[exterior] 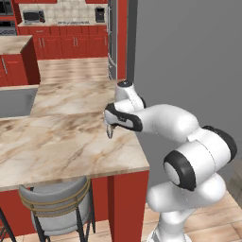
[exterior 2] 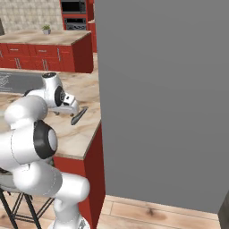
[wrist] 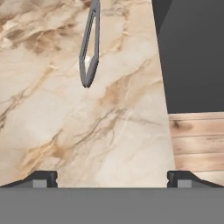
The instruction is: Pick up the tongs from the counter and place them near the plate next to the oven.
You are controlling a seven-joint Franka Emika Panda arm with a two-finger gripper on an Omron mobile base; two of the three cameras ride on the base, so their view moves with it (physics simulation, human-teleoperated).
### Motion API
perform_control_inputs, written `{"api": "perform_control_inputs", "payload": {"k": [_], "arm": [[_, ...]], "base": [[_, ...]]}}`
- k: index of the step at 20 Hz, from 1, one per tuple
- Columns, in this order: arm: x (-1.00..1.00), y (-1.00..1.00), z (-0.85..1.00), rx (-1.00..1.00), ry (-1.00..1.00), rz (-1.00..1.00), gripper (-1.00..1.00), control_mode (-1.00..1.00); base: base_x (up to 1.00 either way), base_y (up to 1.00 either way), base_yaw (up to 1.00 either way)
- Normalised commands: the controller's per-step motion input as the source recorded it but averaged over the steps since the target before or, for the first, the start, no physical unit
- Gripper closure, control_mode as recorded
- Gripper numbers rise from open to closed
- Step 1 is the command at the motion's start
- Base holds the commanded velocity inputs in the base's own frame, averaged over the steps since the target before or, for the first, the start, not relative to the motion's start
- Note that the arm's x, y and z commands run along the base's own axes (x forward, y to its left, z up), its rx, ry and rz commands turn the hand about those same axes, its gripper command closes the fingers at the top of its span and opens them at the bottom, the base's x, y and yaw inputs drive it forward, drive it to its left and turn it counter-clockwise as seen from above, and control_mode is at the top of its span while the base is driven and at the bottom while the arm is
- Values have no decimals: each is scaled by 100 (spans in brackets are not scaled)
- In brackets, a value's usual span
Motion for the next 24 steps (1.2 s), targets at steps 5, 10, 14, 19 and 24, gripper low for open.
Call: {"api": "perform_control_inputs", "payload": {"k": [5,10,14,19,24], "arm": [[51,0,-35,0,0,0,-100,-100],[49,1,-24,0,0,0,-100,-100],[45,17,-17,3,0,-2,-100,-100],[40,26,-36,3,0,-4,-100,-100],[25,9,-54,0,0,-4,-100,-100]], "base": [[0,0,0],[0,0,0],[0,0,0],[0,0,0],[0,0,0]]}}
